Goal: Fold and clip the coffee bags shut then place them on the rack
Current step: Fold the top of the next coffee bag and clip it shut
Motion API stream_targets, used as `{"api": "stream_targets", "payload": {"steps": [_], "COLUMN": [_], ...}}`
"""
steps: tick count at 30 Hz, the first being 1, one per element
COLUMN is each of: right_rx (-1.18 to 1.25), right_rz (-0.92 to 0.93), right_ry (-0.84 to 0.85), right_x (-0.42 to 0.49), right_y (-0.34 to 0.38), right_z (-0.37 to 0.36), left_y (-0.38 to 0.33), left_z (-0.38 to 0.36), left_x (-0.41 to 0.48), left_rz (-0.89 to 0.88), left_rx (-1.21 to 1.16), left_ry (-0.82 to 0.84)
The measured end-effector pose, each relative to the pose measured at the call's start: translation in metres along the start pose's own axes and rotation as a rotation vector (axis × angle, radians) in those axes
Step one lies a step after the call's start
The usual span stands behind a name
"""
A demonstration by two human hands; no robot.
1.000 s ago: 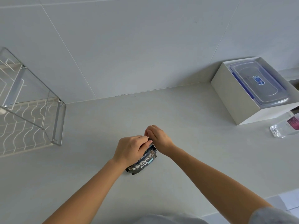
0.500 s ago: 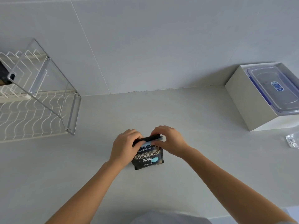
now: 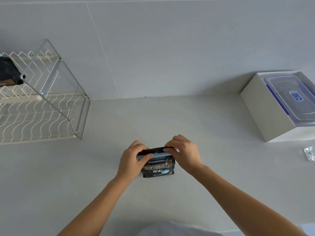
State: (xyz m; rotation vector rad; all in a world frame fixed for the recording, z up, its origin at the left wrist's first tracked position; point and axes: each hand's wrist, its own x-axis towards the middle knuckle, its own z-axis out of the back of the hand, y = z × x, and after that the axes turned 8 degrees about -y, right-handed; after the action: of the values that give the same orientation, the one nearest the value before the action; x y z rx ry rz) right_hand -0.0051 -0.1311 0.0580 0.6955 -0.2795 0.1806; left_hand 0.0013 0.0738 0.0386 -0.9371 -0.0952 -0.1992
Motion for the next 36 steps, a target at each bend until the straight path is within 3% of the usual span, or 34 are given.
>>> {"api": "stream_targets", "payload": {"steps": [4, 10, 19, 24, 30, 34, 36], "right_rx": [0.019, -0.002, -0.036, -0.05, 0.176, 0.405, 0.412], "right_rz": [-0.066, -0.017, 0.048, 0.067, -0.169, -0.391, -0.508], "right_ry": [0.075, 0.407, 0.291, 0.269, 0.237, 0.162, 0.169], "right_x": [0.005, 0.013, 0.004, 0.009, 0.011, -0.004, -0.013], "right_y": [0.0, 0.009, 0.006, 0.003, -0.006, -0.021, -0.029], "right_z": [0.002, 0.0, -0.008, -0.011, -0.014, -0.016, -0.018], "left_y": [-0.001, -0.003, -0.009, -0.009, 0.003, 0.016, 0.018], "left_z": [0.001, -0.001, -0.003, -0.003, -0.007, -0.008, -0.01], "left_x": [-0.002, -0.002, 0.002, 0.003, -0.004, -0.014, -0.019], "left_rz": [0.028, 0.132, -0.094, -0.134, 0.198, 0.548, 0.602], "left_rx": [-0.032, -0.08, 0.114, 0.162, 0.078, -0.174, -0.287], "left_ry": [0.002, 0.137, 0.005, -0.031, -0.086, 0.015, 0.034]}}
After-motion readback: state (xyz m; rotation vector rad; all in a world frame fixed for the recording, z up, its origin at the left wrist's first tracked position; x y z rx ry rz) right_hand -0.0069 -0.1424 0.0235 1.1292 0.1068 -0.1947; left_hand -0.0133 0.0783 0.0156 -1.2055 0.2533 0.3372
